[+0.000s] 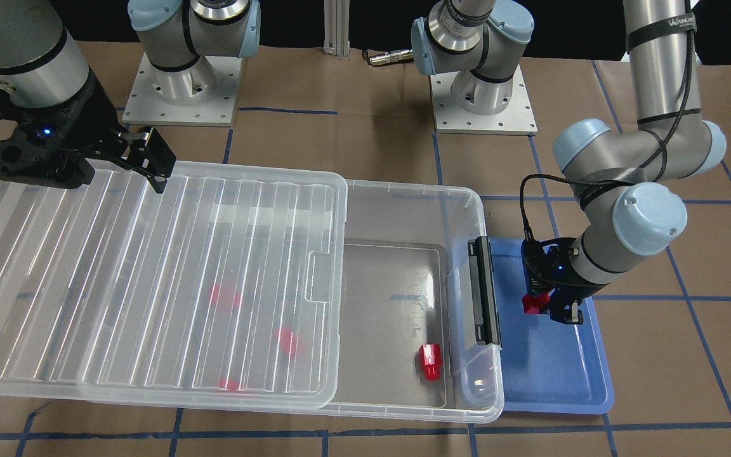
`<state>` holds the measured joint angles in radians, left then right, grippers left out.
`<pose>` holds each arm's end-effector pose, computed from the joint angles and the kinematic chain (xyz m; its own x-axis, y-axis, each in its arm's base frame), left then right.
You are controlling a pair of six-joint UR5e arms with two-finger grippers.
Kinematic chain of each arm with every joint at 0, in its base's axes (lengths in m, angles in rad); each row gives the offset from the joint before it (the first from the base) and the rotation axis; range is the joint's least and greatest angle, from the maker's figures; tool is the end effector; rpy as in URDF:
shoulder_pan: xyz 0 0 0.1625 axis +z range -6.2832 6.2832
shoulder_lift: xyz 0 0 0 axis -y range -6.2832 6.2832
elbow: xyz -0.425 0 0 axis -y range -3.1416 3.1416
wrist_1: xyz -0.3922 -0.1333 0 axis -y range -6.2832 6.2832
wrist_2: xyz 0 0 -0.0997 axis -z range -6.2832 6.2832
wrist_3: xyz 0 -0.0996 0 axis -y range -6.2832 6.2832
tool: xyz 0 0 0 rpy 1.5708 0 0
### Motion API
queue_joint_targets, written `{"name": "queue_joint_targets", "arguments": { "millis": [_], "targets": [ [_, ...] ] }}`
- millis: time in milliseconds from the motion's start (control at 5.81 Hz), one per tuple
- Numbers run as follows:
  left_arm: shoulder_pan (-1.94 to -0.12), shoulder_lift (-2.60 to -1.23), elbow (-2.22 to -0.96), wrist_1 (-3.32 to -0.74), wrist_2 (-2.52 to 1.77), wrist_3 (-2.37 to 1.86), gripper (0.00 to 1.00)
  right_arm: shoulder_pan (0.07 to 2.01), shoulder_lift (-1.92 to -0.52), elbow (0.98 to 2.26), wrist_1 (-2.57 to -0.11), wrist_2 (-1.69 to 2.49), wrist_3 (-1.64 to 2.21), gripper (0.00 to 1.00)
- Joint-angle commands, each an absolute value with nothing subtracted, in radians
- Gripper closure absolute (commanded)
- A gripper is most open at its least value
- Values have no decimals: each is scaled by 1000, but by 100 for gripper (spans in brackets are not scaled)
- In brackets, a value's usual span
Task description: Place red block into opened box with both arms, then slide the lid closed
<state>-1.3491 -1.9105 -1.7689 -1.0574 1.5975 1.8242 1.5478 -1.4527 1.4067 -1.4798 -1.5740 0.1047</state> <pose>-0.0009 -0.5903 0.2603 0.0317 0.9990 0.0303 0.9993 -0.0323 0.0197 0.1206 -0.5399 0.4986 -0.9919 0.1271 0.0079 0.1273 0.9909 0.0444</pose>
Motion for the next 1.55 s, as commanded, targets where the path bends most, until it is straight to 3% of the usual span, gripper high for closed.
{"name": "queue_joint_targets", "arguments": {
  "millis": [0,344,688,1032,1376],
  "targets": [
    [-1358,-1769,-1694,-1301,1598,1774,100,1548,-1453,1407,-1480,-1572,104,0],
    [-1475,-1694,-1606,-1451,1592,1661,100,1549,-1451,1407,-1480,-1575,104,0],
    [-1615,-1709,-1574,-1437,1537,1502,100,1548,-1450,1407,-1485,-1581,92,0],
    [-1690,-1782,-1604,-1369,1531,1468,100,1473,-1447,1405,-1500,-1591,-18,0],
    [-1727,-1880,-1668,-1199,1534,1470,100,1270,-1440,1408,-1502,-1592,-278,0]
  ]
}}
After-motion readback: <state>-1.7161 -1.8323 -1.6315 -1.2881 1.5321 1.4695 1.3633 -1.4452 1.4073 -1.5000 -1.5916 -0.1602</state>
